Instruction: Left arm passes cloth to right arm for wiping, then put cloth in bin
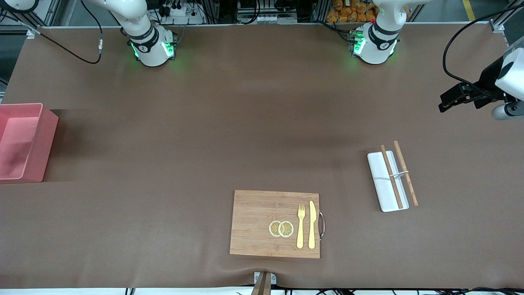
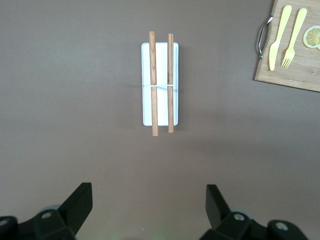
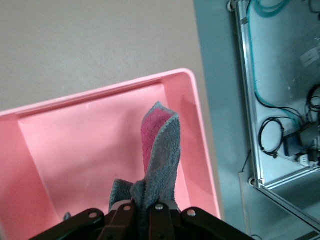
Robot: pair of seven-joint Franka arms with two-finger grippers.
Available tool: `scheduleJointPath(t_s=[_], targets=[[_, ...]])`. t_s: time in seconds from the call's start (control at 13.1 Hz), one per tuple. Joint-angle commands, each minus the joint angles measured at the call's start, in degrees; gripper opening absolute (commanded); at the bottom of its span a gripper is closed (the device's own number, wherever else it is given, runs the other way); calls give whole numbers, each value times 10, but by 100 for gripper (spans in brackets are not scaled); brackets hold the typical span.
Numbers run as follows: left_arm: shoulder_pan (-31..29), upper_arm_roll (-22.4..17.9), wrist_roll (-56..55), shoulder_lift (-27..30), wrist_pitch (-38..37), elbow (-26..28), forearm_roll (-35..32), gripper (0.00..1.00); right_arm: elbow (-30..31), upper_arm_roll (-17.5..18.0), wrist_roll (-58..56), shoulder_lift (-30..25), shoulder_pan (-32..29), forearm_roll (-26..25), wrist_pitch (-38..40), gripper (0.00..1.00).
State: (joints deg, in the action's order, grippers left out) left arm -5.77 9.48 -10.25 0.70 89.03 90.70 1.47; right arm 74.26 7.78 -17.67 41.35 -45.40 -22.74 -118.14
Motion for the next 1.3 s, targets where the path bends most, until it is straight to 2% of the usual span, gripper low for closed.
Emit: scheduleJointPath(t_s=[0.0,0.08,0.38,0.46,0.61,0.77,0.84,0.92,1.07,1.23], targets=[[-1,-1,9,5,5,4,10,100,-1,15,5,34,-14,-9,-19,45],[-1,-1,9,5,5,3,10,100,-1,15,10,41,-15,-6,-21,99],[-1,-1,9,4,6,4,9,100,-2,15,34,37,-14,-5,-12,100],[-1,-1,9,4,6,3,9,100,-5,16,34,29,-10,-5,18,100],[-1,-1,9,5,6,3,8,100,-8,22,31,-20,7,-8,141,100],[-1,-1,9,4,6,2,6,100,-7,24,27,-67,47,-4,199,100],[-1,-1,9,4,6,1,6,100,-7,37,31,-78,71,2,226,100],[-1,-1,9,4,5,1,5,100,-7,48,36,-85,88,19,237,100],[-1,-1,9,4,5,2,5,100,-7,75,34,-103,110,100,238,100],[-3,-1,10,4,5,0,5,100,-4,92,54,-113,161,117,240,100]])
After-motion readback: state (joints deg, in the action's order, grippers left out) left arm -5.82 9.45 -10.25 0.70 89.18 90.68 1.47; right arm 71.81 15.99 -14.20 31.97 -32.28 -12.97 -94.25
